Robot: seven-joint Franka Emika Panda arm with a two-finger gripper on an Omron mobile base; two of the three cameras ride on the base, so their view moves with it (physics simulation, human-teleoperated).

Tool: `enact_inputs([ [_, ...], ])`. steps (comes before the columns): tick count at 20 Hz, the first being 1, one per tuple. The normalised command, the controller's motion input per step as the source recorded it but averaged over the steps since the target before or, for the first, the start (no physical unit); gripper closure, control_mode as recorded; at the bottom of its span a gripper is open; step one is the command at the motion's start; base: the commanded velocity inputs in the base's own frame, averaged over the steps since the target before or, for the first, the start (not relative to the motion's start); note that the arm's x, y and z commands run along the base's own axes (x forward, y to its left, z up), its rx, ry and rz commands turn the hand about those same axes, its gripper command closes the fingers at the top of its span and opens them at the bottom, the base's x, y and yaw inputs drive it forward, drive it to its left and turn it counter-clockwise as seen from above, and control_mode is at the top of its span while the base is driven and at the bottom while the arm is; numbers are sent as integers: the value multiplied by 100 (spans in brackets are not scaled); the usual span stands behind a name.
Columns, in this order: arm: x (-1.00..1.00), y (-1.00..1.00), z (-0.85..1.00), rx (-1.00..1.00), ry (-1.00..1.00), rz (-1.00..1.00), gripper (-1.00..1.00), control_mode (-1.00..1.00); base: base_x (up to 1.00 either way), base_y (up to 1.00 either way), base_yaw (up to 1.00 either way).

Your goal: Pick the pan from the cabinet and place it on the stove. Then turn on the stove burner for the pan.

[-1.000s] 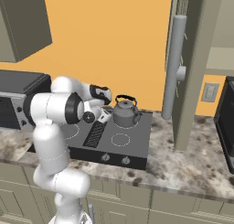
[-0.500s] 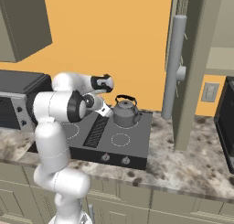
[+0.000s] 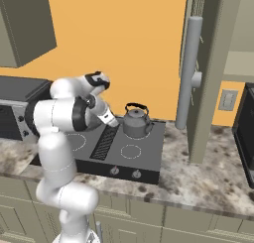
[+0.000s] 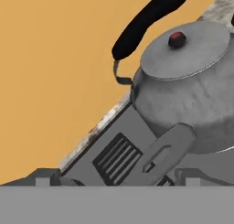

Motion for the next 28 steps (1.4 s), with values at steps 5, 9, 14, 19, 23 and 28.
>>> enact_inputs([
  [5, -49, 95, 3, 0, 0, -10, -100, -100, 0, 0, 0],
  [9, -59, 65, 19, 0, 3, -3, -100, -100, 0, 0, 0],
  [14, -51, 36, 37, 1, 12, 0, -100, -100, 0, 0, 0],
  [19, -28, 11, 80, 0, 14, -3, -100, -100, 0, 0, 0],
  [23, -17, 17, 95, 0, 15, -8, -100, -100, 0, 0, 0],
  [28, -28, 21, 94, 0, 16, -14, -100, -100, 0, 0, 0],
])
